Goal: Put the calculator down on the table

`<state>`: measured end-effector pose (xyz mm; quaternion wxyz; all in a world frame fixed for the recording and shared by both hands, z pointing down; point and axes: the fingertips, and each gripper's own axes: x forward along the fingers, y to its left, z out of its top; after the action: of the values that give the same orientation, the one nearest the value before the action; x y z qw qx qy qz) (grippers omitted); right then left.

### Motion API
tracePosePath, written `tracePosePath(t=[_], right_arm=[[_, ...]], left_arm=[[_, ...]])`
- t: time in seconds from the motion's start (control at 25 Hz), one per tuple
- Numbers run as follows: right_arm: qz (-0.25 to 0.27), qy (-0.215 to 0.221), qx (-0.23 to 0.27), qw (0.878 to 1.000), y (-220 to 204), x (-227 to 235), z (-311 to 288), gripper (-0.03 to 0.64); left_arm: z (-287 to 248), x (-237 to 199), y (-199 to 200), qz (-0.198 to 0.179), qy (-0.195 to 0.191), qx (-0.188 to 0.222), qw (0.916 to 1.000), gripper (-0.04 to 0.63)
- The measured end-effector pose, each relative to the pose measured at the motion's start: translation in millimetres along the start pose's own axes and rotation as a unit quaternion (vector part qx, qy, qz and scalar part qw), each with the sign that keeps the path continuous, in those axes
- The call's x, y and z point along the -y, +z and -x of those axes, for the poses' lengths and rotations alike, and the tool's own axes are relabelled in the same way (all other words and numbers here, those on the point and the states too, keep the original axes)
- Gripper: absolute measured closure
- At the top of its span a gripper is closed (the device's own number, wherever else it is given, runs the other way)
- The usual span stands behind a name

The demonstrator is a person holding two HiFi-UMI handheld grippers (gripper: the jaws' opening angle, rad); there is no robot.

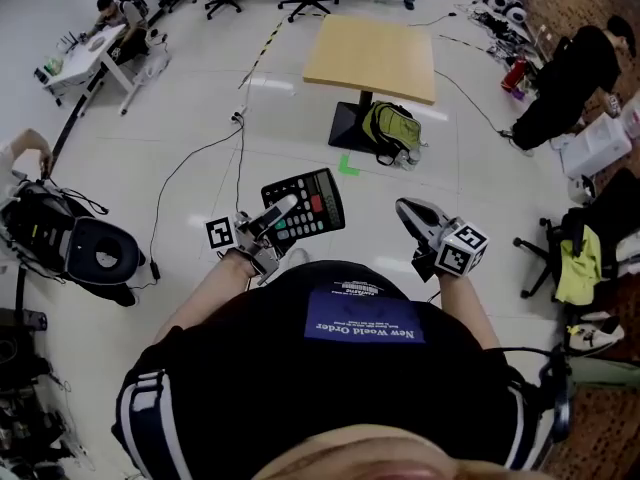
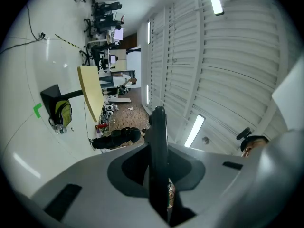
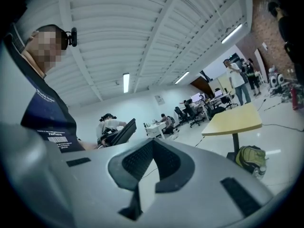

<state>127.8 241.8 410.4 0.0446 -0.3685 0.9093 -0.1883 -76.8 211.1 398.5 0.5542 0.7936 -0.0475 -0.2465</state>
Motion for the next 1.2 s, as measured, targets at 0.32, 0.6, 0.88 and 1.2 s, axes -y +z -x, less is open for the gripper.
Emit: tracePosePath(t=[0.32, 0.6, 0.88, 1.2], right_arm=[[0.034, -0.056, 0.006, 0.998, 63, 54, -93, 0.629], [0.014, -0.089, 0.001, 0.996, 77, 103, -167, 0.629], [0.011, -0.076, -0.014, 0.997, 101, 179, -199, 0.629], [0.012, 0.005, -0.02, 1.0, 150, 304, -212, 0.629]], left_arm=[[-39, -46, 139, 0.019, -0.03, -0.036, 0.9987, 0.511], [-62, -95, 233, 0.026, -0.028, -0.072, 0.9967, 0.511], [-99, -138, 278, 0.035, -0.019, -0.051, 0.9979, 0.511], [-189, -175, 308, -0.007, 0.015, 0.023, 0.9996, 0.511]])
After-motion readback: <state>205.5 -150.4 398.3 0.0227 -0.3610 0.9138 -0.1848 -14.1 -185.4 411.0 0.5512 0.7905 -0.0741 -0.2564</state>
